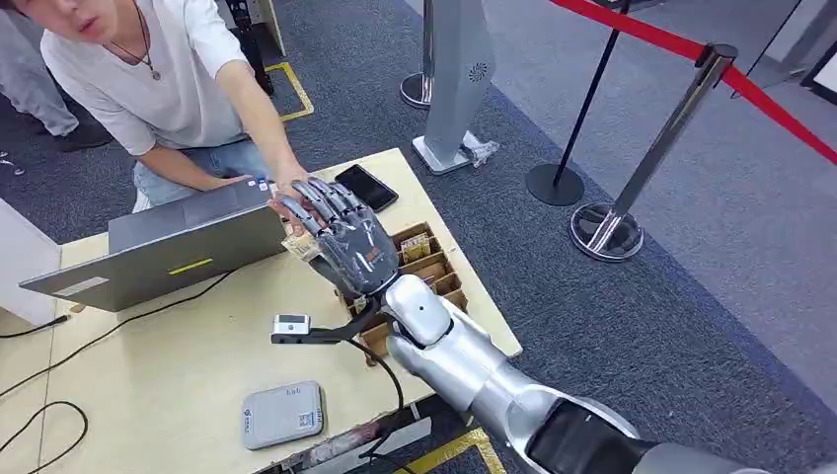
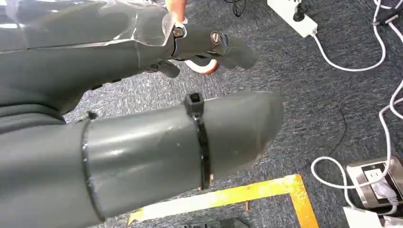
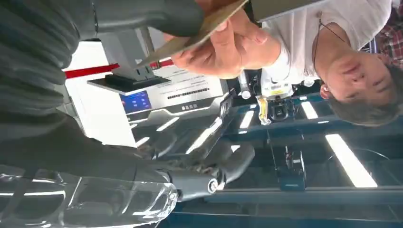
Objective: Pass the card to the sensor for recognition and then transmit it.
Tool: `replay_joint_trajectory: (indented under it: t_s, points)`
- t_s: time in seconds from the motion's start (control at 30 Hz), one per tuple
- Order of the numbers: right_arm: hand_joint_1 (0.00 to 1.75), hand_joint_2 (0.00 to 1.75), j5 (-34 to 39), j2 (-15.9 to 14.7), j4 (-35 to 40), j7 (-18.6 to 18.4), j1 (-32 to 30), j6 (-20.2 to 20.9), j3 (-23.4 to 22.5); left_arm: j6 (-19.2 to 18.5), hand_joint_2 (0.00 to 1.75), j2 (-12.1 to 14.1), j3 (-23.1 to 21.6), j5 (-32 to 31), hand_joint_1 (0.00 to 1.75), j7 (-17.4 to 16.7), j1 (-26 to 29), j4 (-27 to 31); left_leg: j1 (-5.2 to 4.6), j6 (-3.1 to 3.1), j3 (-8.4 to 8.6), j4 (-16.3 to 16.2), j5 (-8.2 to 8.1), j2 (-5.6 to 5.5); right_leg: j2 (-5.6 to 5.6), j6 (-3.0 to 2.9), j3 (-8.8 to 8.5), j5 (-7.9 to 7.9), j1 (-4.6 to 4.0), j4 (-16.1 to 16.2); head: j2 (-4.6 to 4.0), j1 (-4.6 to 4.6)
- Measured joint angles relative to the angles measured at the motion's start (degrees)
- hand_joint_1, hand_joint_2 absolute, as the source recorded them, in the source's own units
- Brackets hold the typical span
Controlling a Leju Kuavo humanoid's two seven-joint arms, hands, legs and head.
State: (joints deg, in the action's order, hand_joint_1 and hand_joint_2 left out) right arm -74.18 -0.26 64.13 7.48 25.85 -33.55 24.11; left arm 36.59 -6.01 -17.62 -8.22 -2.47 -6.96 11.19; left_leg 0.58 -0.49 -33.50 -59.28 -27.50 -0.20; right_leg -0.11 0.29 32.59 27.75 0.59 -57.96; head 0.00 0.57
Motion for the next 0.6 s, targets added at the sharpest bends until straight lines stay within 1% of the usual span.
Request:
replay_joint_trajectory:
  t_s: [0.6]
  points:
    - [1.75, 1.75, 0.2, -0.3, 0.0, 0.4, 0.0, 0.2, 0.0, 0.1, 0.0, 0.0, 0.1, 0.0, 0.0, 0.0, 0.0, 0.0, 0.0, 0.0, 0.0, 0.0, 0.0, 0.0, 0.0, 0.0, 0.0, 0.0, 0.0, 0.0, 0.0, 0.0]
